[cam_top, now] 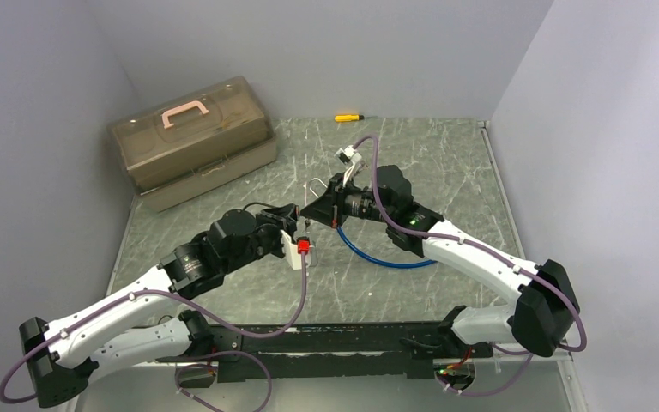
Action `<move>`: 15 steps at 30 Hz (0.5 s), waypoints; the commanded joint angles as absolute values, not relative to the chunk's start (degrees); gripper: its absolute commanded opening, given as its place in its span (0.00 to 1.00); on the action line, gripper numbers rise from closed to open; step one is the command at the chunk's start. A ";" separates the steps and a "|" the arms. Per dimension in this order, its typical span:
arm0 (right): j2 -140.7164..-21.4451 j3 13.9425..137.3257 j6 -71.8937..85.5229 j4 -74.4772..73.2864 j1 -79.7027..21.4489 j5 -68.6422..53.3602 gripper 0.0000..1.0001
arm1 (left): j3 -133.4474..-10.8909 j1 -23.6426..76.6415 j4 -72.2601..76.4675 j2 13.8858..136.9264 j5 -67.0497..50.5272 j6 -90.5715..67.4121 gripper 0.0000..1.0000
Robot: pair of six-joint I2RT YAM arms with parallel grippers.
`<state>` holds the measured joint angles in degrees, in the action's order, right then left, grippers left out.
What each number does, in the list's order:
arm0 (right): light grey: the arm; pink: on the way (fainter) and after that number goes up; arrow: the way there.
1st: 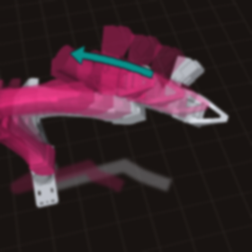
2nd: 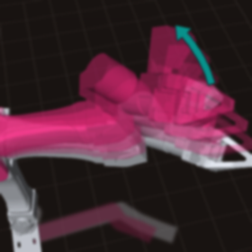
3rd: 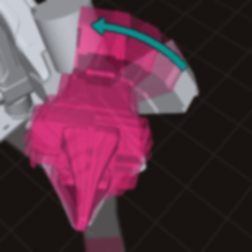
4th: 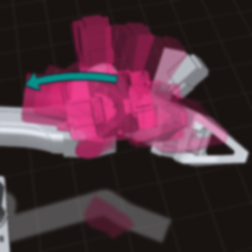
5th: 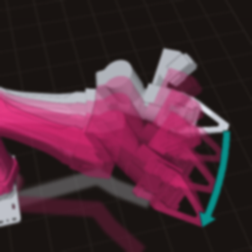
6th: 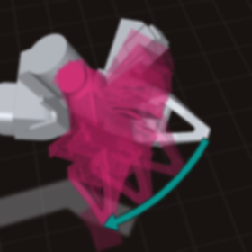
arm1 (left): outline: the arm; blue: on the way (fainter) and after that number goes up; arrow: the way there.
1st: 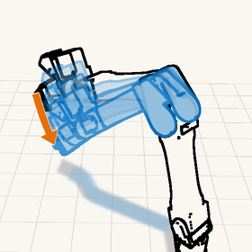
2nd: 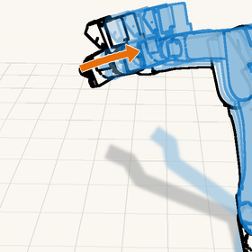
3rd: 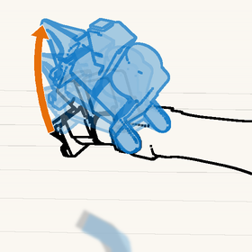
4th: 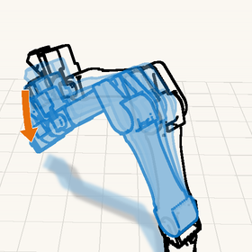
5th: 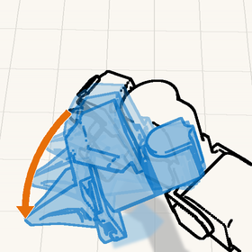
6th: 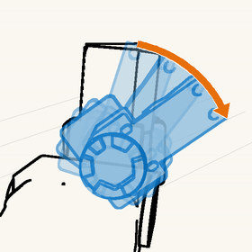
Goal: Unlock with the key
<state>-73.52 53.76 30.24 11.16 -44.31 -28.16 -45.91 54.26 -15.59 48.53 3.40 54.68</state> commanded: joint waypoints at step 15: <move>-75.14 56.12 35.77 22.23 -45.18 -31.25 0.00 | -53.63 55.46 -5.88 50.72 -0.18 45.54 0.00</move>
<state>-74.46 54.35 32.86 14.11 -43.57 -27.99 -48.88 54.13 -16.03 50.48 6.15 49.63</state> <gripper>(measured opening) 0.007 0.322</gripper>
